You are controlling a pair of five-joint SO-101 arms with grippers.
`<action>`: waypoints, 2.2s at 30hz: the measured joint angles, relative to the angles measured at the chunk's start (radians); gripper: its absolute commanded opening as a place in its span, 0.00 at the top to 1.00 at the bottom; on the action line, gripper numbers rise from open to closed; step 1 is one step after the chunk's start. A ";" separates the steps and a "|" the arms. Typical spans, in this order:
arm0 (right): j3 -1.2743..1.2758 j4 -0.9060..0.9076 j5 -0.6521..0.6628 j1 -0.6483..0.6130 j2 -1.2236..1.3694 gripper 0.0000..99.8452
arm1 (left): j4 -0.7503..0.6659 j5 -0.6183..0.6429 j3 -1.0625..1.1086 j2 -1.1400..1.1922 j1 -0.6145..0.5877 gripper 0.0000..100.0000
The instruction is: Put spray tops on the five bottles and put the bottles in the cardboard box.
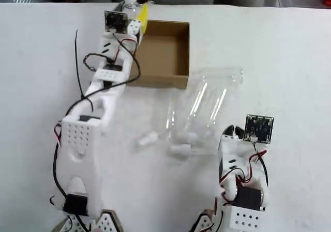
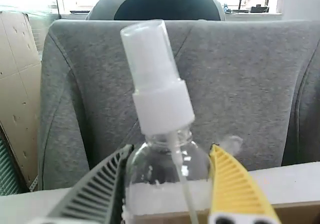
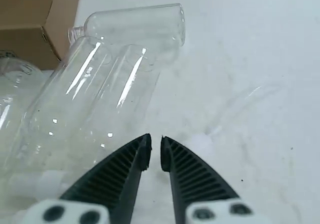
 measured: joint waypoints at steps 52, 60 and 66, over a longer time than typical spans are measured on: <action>0.000 0.002 0.000 -0.029 0.000 0.98 | 0.468 -0.002 -1.105 0.703 -0.017 0.74; 0.000 0.002 0.000 -0.029 0.000 0.98 | 0.592 0.000 -1.208 0.704 -0.043 0.74; 0.000 0.002 0.000 -0.029 0.000 0.98 | 0.666 0.000 -1.243 0.704 -0.043 0.74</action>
